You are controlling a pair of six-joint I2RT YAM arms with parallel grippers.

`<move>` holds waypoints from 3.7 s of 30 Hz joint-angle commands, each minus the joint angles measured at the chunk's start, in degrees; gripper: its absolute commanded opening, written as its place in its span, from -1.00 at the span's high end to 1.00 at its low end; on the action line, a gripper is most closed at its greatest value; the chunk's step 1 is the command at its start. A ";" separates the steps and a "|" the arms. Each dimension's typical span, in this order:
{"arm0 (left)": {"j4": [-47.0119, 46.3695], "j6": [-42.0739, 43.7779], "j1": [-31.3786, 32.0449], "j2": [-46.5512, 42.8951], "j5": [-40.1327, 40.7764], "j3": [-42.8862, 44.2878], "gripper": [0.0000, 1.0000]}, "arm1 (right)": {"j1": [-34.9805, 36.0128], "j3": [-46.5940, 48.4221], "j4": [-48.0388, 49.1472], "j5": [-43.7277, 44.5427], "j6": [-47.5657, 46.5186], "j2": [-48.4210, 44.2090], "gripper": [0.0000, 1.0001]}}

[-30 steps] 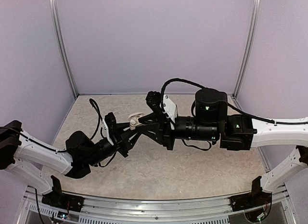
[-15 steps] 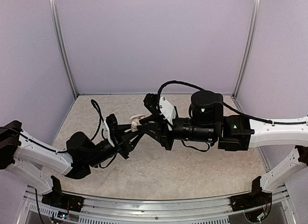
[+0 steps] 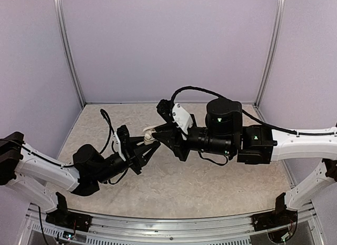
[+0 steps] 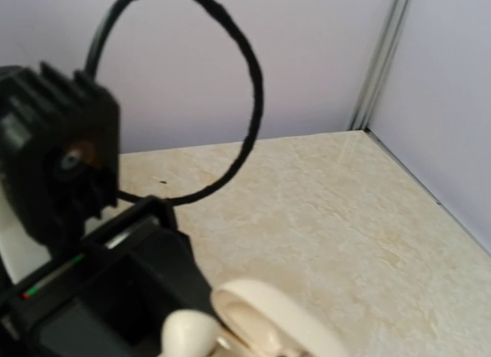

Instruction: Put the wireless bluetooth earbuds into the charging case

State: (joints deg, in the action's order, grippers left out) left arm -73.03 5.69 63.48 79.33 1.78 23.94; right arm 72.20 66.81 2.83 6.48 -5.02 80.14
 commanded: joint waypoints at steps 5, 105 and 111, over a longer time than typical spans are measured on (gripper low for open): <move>-0.27 0.81 0.41 -0.76 0.13 1.76 0.88 | -0.38 0.10 0.88 -2.57 -0.96 -0.99 0.59; 6.86 -1.39 0.64 -7.01 -17.88 0.19 0.89 | -6.99 1.81 -10.72 -36.54 -6.59 -2.46 -0.21; 6.27 -1.98 0.34 -6.82 -17.84 0.24 0.89 | -7.04 1.50 -11.36 -38.54 -7.09 -3.15 -0.17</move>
State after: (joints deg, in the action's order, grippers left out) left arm -64.71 4.67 63.81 72.95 -16.45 23.92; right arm 65.43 66.98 -7.18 -29.15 -12.16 78.19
